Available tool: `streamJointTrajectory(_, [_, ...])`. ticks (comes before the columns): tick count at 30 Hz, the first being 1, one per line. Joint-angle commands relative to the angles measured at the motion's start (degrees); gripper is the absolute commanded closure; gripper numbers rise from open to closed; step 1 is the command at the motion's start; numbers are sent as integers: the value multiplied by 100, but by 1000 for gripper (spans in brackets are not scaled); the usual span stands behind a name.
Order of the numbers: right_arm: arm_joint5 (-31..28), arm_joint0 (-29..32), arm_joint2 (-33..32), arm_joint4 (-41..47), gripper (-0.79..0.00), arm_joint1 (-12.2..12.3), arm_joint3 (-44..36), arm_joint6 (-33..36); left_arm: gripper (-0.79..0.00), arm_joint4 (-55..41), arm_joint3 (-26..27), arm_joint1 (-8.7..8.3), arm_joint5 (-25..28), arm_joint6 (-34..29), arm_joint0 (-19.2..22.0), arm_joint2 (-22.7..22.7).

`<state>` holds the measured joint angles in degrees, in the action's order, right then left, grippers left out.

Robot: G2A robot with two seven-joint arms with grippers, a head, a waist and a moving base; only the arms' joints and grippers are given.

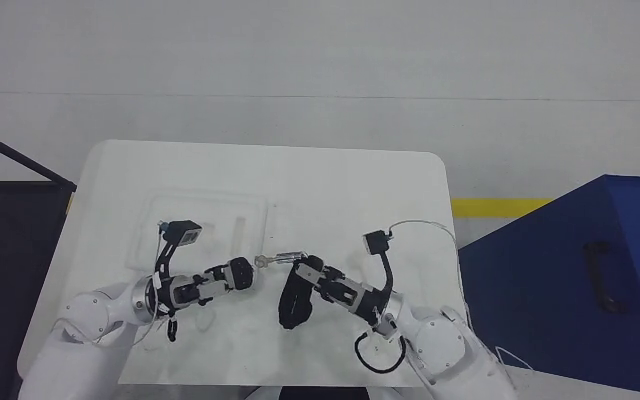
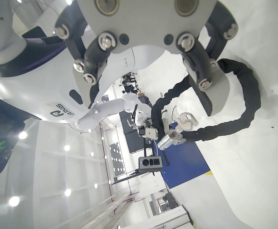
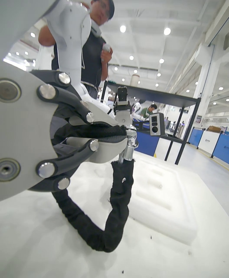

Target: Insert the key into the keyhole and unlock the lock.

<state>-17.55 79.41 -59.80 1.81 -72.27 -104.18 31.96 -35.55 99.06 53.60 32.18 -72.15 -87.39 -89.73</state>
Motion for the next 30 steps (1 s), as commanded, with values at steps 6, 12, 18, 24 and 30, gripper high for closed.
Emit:
streamJointTrajectory(6, [-84,-58,-2,373,0,1,113,229,-785,13,4,-1,-7,-4,-6,11])
streamJointTrajectory(12, [-205,-7,-73,1143,0,-9,98,235,-785,-795,14,19,-348,30,-13,53])
streamJointTrajectory(18, [-285,-52,-188,2230,0,4,271,776,-785,-1639,-344,36,-647,-385,-4,64])
streamJointTrajectory(24, [-169,-200,-81,2295,0,-2,397,1038,-637,-1644,-449,72,-522,-432,77,147])
streamJointTrajectory(30, [-143,-343,90,1884,0,-31,440,838,-400,-1391,-404,94,-481,-342,123,218])
